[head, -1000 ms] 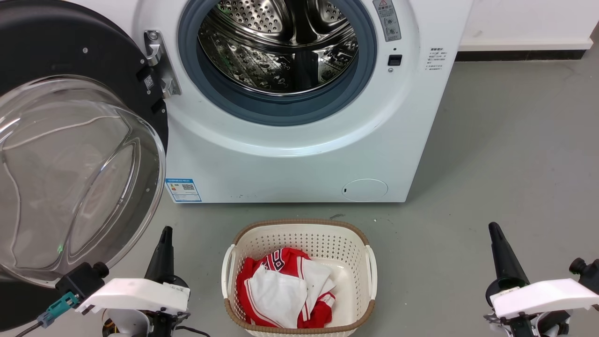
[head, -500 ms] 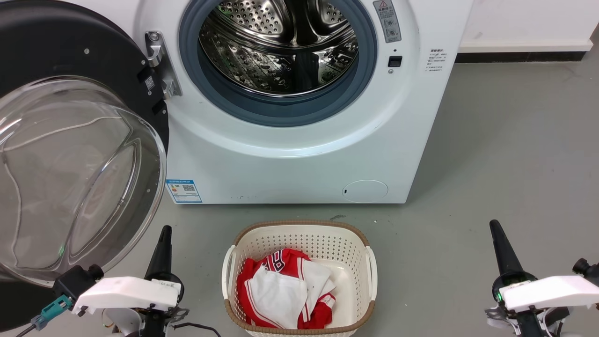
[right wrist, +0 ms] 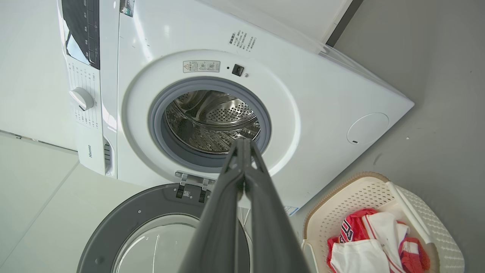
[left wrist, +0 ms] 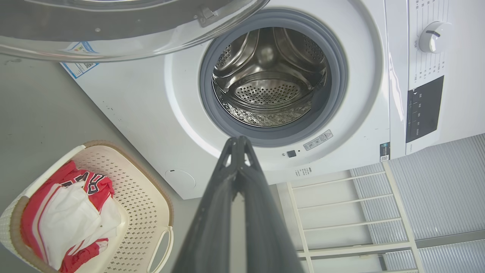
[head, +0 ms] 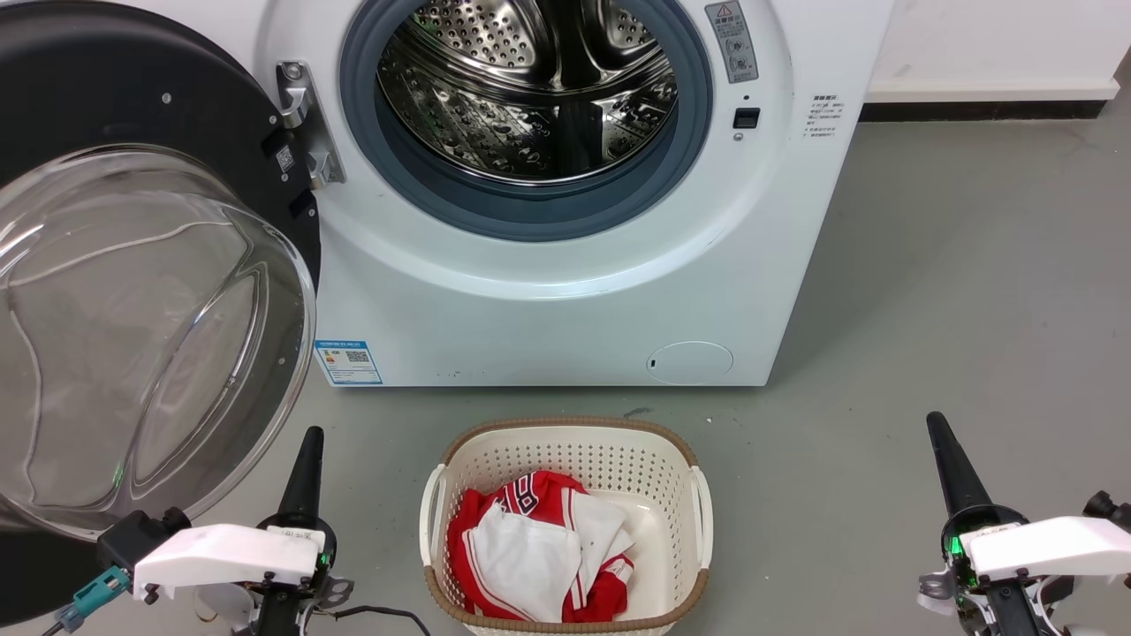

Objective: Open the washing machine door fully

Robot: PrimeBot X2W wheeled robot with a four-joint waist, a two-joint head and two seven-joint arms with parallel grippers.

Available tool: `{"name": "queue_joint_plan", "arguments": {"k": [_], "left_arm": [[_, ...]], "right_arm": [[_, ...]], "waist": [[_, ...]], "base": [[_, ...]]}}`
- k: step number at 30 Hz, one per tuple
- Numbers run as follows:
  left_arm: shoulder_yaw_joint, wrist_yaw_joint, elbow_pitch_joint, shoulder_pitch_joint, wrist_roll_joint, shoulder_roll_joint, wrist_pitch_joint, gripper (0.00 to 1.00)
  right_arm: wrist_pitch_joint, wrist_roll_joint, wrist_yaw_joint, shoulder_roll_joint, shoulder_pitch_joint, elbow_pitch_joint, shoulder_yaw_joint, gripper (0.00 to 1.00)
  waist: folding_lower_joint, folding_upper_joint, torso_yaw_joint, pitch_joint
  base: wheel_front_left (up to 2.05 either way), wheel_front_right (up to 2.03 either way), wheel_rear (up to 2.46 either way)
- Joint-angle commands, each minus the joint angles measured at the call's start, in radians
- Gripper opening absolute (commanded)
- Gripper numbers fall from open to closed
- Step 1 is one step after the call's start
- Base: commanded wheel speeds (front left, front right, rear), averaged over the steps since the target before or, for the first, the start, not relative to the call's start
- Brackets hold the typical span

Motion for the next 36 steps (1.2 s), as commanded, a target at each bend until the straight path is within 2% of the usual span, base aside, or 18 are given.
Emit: {"name": "queue_joint_plan", "arguments": {"k": [1,36], "left_arm": [[0.005,-0.008,-0.004,-0.021,-0.018,-0.003,0.005,0.00],[0.049,-0.038,0.019,-0.023,-0.316,-0.021,0.083,0.00]], "right_arm": [[0.003,0.021,0.000,-0.006,-0.020,-0.003,-0.002,0.00],[0.065,0.332,0.000,0.002,-0.054,0.045,-0.030,0.00]], "waist": [[0.0000,0.0000,0.000,0.000],[0.0000,0.0000,0.003,-0.010]], "base": [[0.00,0.00,0.00],[0.00,0.00,0.00]]}}
